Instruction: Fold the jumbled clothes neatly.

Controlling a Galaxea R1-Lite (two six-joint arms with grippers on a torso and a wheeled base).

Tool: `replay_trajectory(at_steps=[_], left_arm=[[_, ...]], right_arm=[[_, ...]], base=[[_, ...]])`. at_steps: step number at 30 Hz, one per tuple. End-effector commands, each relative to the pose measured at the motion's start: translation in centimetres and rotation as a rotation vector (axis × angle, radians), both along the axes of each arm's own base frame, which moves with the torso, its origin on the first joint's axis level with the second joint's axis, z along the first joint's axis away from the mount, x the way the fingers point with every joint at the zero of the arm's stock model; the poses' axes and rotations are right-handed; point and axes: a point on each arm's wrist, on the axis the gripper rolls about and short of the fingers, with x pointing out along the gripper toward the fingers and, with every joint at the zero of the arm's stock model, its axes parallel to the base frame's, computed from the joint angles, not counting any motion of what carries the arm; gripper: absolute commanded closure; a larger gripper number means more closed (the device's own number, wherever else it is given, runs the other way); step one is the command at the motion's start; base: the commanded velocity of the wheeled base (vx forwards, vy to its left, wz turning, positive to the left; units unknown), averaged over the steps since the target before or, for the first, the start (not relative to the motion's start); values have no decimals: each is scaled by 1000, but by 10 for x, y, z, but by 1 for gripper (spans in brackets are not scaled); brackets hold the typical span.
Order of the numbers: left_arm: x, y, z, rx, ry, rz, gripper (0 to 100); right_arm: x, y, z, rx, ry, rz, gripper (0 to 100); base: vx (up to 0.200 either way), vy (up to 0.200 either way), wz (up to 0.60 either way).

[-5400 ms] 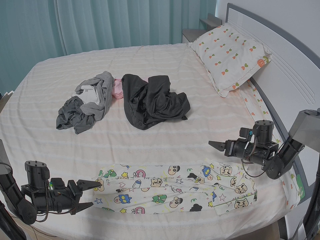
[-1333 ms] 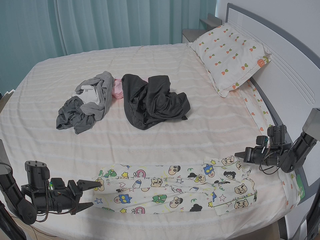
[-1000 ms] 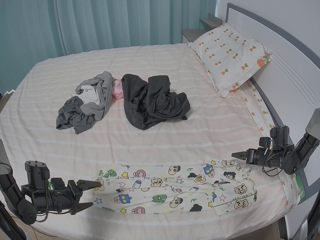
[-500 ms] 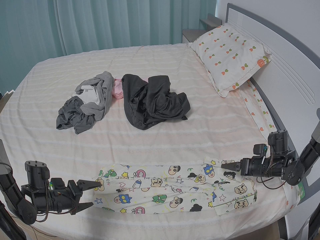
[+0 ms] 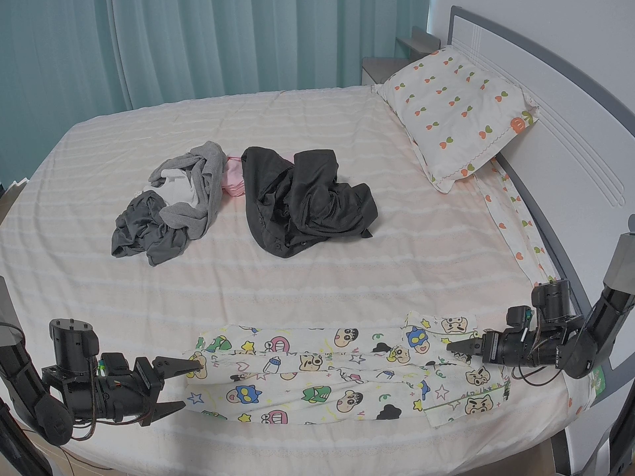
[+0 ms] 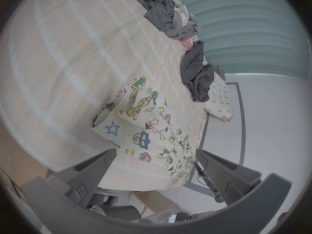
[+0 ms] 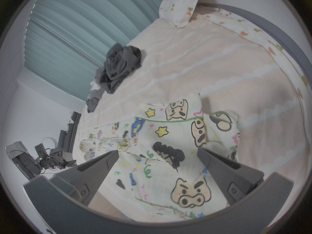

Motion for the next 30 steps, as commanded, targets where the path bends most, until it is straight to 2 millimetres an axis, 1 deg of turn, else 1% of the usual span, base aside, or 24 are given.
replay_trajectory(at_steps=[1,2,3,4,5,7,14,21,30], left_arm=[[-3,0,1,0,1,2,0],[-3,0,1,-1,-1,0,0],[-3,0,1,-1,-1,-1,0],[-3,0,1,-1,-1,-1,0],[-3,-1,1,0,-1,-6,0],[-4,-1,2,-2,-4,-5,0],[-9,0,9,-2,-17,-3,0],[-14,-1,9,8,3,-24,0],[-19,0,5,30,44,-50,0]], right_arm=[[-33,-1,33,69,-119,7,0],[-41,2,43,96,-157,11,0],[-46,4,47,113,-170,12,0],[-46,4,47,113,-170,12,0],[-62,6,57,154,-197,0,0],[-76,5,63,185,-216,-23,0],[-105,-3,80,293,-283,-109,0],[-113,-4,89,328,-321,-103,0],[-109,-2,81,322,-259,-97,0]], base=[[0,0,0],[0,0,0],[0,0,0],[0,0,0],[0,0,0],[0,0,0],[0,0,0],[0,0,0],[0,0,0]])
